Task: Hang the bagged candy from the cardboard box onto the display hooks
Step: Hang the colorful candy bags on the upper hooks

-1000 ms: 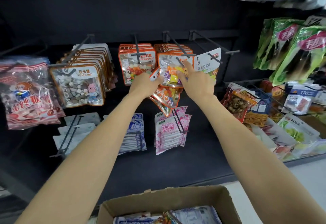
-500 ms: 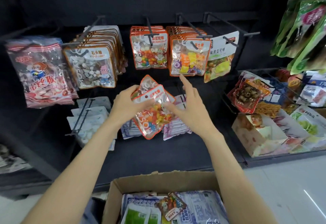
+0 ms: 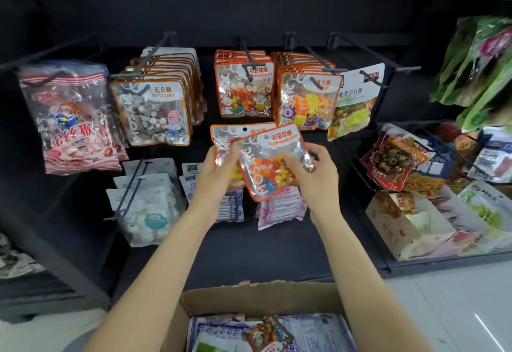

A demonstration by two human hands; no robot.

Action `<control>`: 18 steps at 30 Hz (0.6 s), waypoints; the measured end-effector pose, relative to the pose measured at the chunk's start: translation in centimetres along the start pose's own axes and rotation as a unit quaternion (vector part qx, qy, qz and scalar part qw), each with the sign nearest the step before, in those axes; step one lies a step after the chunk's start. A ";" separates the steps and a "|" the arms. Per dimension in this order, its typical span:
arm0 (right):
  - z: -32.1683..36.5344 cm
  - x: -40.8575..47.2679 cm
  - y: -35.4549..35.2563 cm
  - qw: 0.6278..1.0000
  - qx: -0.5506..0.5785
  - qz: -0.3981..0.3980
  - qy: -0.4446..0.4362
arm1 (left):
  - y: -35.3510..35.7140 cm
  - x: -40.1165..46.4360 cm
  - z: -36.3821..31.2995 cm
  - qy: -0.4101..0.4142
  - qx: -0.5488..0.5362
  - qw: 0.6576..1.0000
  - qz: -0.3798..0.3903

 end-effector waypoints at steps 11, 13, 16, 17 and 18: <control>4.6 3.2 3.5 0.992 0.035 -0.061 -0.107 | -0.5 1.5 -3.3 0.044 0.023 0.999 -0.010; 4.9 3.7 4.3 0.990 0.051 -0.072 -0.109 | -0.8 1.7 -4.6 0.097 0.090 0.990 -0.045; 6.0 3.6 4.6 0.978 0.069 -0.102 -0.167 | -1.5 1.9 -6.1 0.181 0.164 0.966 -0.085; 6.2 3.5 4.6 0.974 0.070 -0.106 -0.187 | -1.6 1.9 -6.5 0.208 0.182 0.956 -0.095; 6.4 3.5 4.6 0.972 0.068 -0.106 -0.199 | -1.5 1.8 -6.9 0.233 0.195 0.948 -0.099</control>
Point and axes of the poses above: each hand's wrist, its own x-axis towards the middle knuckle, its own y-axis out of the palm, z = x × y, the point moved 6 cm from there along x, towards the middle knuckle, and after that the axes turned 7 degrees about z, right-handed, at the moved point
